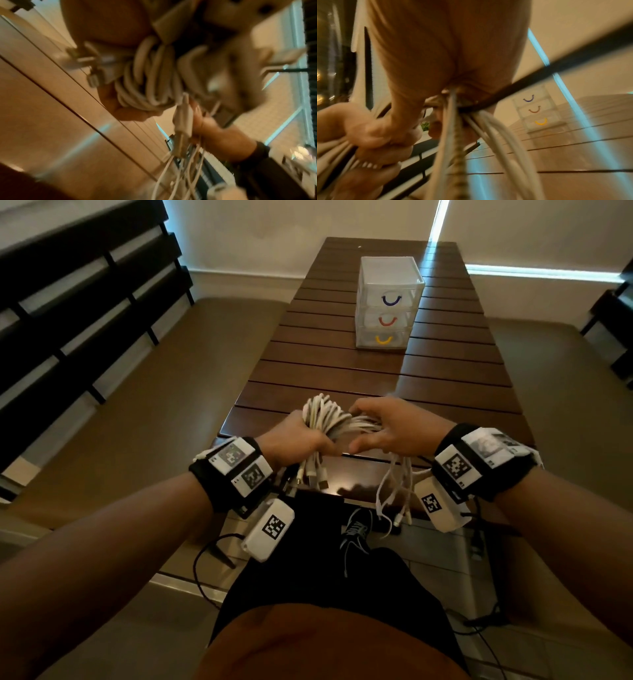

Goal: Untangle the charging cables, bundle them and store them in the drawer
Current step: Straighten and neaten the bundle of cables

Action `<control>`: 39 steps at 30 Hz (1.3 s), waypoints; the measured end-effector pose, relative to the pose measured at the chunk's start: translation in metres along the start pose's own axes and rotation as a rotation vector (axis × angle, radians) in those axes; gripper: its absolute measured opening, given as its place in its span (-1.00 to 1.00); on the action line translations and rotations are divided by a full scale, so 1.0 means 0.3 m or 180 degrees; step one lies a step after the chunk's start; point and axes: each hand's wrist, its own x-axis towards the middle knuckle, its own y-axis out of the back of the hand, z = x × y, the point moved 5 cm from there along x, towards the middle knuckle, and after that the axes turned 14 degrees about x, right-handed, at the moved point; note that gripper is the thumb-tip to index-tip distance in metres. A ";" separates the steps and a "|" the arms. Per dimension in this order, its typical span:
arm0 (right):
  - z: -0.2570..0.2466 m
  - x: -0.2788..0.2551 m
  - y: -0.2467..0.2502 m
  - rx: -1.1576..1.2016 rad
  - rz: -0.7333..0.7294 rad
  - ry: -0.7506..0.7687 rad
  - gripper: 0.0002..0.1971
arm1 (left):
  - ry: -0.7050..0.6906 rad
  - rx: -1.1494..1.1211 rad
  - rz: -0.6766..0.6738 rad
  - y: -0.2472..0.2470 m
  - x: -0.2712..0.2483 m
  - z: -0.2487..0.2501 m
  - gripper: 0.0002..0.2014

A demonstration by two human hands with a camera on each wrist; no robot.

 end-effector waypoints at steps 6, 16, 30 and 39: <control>0.117 -0.090 -0.005 0.0658 0.0177 -0.0481 -0.68 | -0.0258 -0.0457 0.0585 0.080 0.009 0.077 -0.79; 0.258 -0.204 0.042 0.0164 0.0763 -0.1091 -0.46 | 0.0021 -0.0698 0.0771 0.120 0.045 0.184 -0.91; -0.180 -0.167 0.175 0.0045 0.0339 0.0114 -0.02 | 0.0021 0.0633 0.0840 0.088 0.052 0.190 -0.95; -0.077 -0.025 0.084 -0.0510 0.0420 0.0151 -0.64 | -0.0419 0.1518 0.0459 0.099 0.045 0.211 -0.88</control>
